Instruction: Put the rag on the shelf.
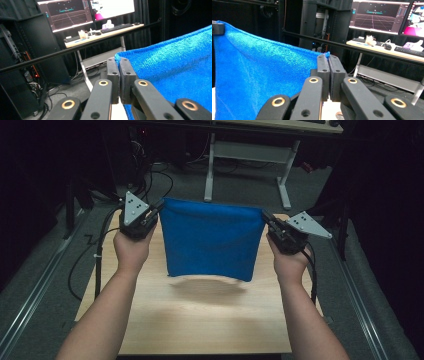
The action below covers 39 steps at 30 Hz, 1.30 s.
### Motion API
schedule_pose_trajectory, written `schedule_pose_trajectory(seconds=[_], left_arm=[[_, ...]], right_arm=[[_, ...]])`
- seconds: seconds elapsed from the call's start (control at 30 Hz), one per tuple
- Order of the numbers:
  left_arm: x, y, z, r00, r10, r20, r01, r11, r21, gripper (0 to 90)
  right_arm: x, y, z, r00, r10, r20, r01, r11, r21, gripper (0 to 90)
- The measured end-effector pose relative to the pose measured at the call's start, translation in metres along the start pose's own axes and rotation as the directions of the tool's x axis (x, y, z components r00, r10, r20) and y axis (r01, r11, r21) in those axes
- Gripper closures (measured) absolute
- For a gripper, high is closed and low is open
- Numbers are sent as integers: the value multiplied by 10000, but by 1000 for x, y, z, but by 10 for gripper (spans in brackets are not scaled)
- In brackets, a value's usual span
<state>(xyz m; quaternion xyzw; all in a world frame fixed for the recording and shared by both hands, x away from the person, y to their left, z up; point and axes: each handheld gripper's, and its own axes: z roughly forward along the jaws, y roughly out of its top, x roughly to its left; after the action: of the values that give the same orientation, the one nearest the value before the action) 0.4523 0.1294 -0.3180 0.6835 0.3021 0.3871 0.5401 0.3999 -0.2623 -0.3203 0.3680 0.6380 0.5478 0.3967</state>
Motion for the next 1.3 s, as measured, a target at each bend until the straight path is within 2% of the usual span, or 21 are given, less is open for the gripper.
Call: schedule_pose_trajectory(seconds=[0.13,0.27,0.47,0.5,0.53,0.63,0.67,0.7,0.73,0.83,0.87,0.97,1.03,1.1,1.13,1.17,1.2,1.3], left_arm=[[3,0,13,10000,-41,-86,44,9993,367,884],[5,-2,21,9998,-43,-207,53,9989,474,884],[12,-6,40,9993,-172,-343,204,9953,946,884],[13,-7,43,9992,-220,-338,254,9944,1021,884],[14,-9,49,9993,-204,-312,240,9928,1175,884],[15,-13,56,9993,-242,-285,276,9917,1258,884],[16,-19,63,9994,-254,-234,288,9876,1545,883],[16,-19,63,9994,-254,-234,288,9876,1545,883],[16,-23,66,9994,-265,-201,296,9843,1739,884],[15,-32,75,9997,-189,-119,211,9742,2246,883],[14,-38,80,9998,-173,-64,184,9687,2476,883],[15,-43,82,9997,-227,-28,227,9646,2626,883],[15,-48,84,9996,-285,16,270,9612,2747,883],[14,-55,85,9996,-274,12,259,9549,2957,883],[14,-64,86,9993,-358,98,309,9481,3164,884],[14,-68,85,9992,-377,141,310,9449,3258,884],[14,-68,85,9992,-377,141,310,9449,3258,884],[12,-81,85,9982,-509,305,369,9348,3533,883]], right_arm=[[-7,0,12,9999,19,136,-21,9999,168,893],[-11,0,21,9998,-58,200,52,9995,312,893],[-18,0,46,9991,-311,302,286,9966,777,892],[-18,0,46,9991,-311,302,286,9966,777,892],[-22,-4,55,9990,-278,351,243,9949,984,892],[-25,-7,60,9990,-203,397,158,9937,1108,892],[-29,-11,67,9991,-100,420,46,9918,1281,892],[-29,-11,67,9991,-100,420,46,9918,1281,892],[-31,-15,73,9989,-70,470,-4,9878,1557,892],[-33,-20,79,9988,-72,488,-16,9840,1782,892],[-35,-25,83,9989,-18,462,-75,9796,2008,892],[-36,-30,87,9991,-63,417,-29,9764,2159,892],[-36,-37,91,9992,-159,357,67,9700,2430,892],[-36,-48,95,9998,-22,188,-30,9620,2729,891],[-36,-52,96,9999,12,137,-51,9587,2845,891],[-35,-56,97,9999,-5,120,-31,9548,2972,891],[-35,-56,97,9999,-5,120,-31,9548,2972,891],[-33,-68,99,10000,40,21,-45,9469,3215,891]])
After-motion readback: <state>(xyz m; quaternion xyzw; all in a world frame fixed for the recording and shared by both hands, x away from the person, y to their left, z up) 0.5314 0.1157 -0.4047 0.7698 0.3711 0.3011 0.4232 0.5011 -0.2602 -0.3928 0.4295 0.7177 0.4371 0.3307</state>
